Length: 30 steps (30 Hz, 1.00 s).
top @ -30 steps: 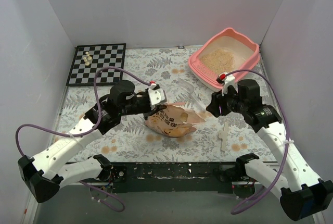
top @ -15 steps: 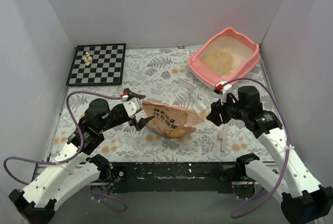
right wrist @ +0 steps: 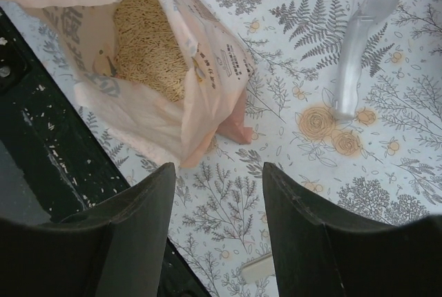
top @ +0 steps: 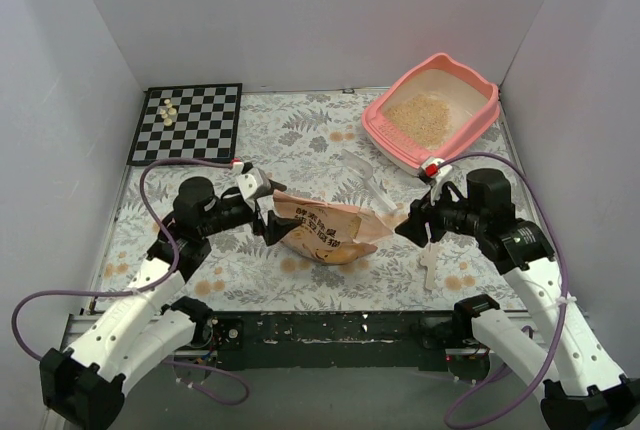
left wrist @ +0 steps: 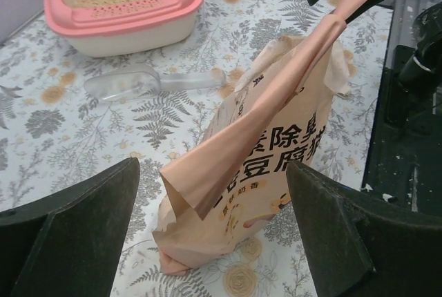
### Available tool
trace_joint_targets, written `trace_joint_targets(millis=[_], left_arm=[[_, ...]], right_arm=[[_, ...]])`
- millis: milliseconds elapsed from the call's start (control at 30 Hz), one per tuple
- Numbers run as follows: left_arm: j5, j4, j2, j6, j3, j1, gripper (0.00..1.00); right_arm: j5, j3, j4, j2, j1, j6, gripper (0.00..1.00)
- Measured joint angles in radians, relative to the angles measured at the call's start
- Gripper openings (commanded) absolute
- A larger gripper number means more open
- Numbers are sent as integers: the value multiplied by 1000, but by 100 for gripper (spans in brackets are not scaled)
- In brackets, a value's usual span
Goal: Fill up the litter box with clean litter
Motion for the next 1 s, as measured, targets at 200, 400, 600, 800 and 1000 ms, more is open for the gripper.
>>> trace_joint_targets(millis=[200, 400, 600, 800, 1000], left_arm=[[147, 127, 100, -94, -10, 63, 87], [233, 217, 175, -145, -14, 84, 84], [290, 295, 237, -186, -52, 84, 80], [301, 349, 251, -210, -96, 84, 8], [290, 410, 277, -233, -105, 90, 0]], right_arm=[[-56, 0, 10, -37, 0, 41, 61], [-76, -2, 27, -67, 0, 77, 60], [-79, -8, 29, -72, 0, 97, 60], [-90, -15, 39, -72, 0, 118, 60], [-97, -87, 89, -78, 0, 148, 60]])
